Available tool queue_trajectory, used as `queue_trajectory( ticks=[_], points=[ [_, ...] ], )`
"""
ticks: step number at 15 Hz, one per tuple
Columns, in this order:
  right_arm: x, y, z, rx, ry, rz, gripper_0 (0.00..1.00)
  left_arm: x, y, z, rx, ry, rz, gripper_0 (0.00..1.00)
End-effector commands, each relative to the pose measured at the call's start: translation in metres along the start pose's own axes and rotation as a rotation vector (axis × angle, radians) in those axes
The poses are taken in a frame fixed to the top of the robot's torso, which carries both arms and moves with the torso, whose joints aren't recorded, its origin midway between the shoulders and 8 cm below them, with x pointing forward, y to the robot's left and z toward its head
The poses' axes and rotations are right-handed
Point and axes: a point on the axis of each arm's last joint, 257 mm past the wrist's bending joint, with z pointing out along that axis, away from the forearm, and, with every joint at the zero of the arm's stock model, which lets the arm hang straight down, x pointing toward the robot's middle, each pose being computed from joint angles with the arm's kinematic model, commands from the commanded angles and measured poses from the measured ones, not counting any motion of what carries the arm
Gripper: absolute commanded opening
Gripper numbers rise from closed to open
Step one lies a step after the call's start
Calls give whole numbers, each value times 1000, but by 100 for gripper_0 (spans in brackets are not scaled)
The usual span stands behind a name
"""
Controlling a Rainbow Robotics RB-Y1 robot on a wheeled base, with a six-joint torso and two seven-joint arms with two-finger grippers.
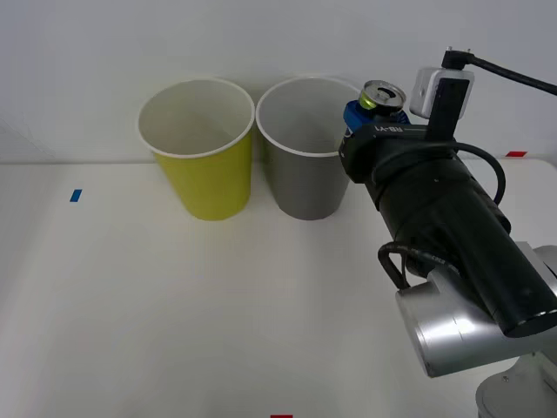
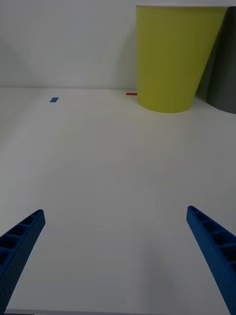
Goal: Put cans in the gray bin and PET bottles in the light green bin.
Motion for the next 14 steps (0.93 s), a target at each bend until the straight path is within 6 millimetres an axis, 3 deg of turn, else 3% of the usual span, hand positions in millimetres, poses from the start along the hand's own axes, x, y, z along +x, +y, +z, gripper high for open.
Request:
queue_trajectory(
  ticks=[1,6,10,14],
  points=[
    [-12,2,18,7,-6,4,0,0,0,0,0,0,0,100],
    [-18,3,56,23,-10,-10,0,0,0,0,0,0,0,100],
    [-32,23,65,-43,-17,-9,0,0,0,0,0,0,0,100],
    [-36,30,82,-80,-51,-34,0,0,0,0,0,0,0,100]
  ],
)
